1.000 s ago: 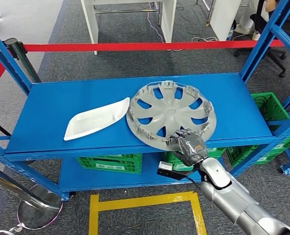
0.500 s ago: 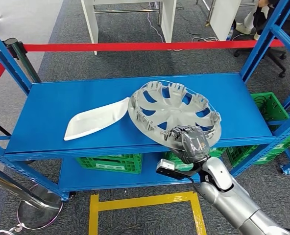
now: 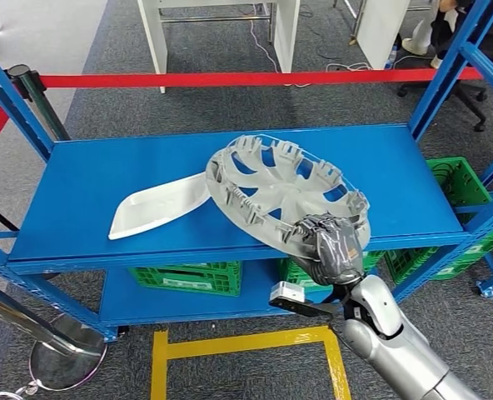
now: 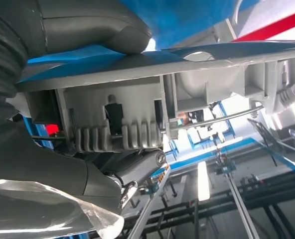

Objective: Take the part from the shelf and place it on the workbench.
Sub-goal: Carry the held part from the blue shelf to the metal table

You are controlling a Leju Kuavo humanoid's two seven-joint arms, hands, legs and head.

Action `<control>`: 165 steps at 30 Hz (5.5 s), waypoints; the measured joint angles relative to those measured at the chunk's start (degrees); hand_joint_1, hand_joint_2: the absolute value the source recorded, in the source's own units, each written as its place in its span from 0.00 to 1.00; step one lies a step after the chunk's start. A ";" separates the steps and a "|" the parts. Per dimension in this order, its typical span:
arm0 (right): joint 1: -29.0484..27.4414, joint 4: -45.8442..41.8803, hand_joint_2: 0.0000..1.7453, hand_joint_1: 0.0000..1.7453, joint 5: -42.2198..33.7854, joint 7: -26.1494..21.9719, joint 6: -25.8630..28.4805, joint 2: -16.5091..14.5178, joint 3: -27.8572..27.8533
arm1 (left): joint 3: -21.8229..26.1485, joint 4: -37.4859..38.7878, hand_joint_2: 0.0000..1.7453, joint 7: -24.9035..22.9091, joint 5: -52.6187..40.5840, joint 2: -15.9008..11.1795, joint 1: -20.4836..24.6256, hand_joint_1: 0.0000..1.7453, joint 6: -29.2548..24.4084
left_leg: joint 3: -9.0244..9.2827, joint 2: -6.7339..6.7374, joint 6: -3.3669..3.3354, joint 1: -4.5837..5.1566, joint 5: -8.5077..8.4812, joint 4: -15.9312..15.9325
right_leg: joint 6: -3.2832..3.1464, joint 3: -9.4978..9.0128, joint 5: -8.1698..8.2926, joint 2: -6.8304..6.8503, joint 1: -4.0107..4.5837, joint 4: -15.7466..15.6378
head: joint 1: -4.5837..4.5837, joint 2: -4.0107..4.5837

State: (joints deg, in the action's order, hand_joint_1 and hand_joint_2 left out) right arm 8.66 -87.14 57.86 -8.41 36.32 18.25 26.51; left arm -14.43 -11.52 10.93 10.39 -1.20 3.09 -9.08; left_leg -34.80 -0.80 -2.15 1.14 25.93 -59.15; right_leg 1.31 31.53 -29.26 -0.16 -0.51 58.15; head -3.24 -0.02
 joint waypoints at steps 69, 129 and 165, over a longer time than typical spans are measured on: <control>-4.78 -18.73 1.00 1.00 -62.33 -13.93 -40.16 0.98 -6.15 | 0.42 0.00 1.00 11.56 -1.02 0.61 0.92 0.00 2.08 | -0.04 0.00 0.00 0.00 0.00 0.00 | 0.00 0.04 0.00 -0.01 0.00 0.00 | -0.01 0.00; -6.72 -17.30 1.00 1.00 -75.12 -11.50 -58.64 0.72 -5.44 | 1.84 0.00 0.00 11.01 -1.42 0.17 1.68 0.00 3.88 | -0.12 0.22 -1.56 -0.29 -1.01 0.89 | 1.19 1.33 -2.44 -0.02 -0.11 2.66 | -0.18 0.00; -6.59 -16.36 1.00 1.00 -75.13 -11.38 -58.85 0.68 -5.43 | 1.88 0.00 0.00 10.62 -1.63 0.17 1.85 0.00 3.65 | 1.40 0.60 -0.73 -0.64 -0.31 2.39 | 1.44 6.81 -4.90 0.28 -0.54 15.12 | -0.19 0.02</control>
State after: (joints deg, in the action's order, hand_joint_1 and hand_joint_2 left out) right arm 2.07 -103.50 -17.27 -19.79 -22.53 18.93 21.08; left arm -12.55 -11.52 21.55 8.76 -1.03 4.94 -5.43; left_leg -33.40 -0.20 -2.88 0.50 25.61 -56.77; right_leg 2.75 38.34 -34.16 0.13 -1.05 73.27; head -3.43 0.00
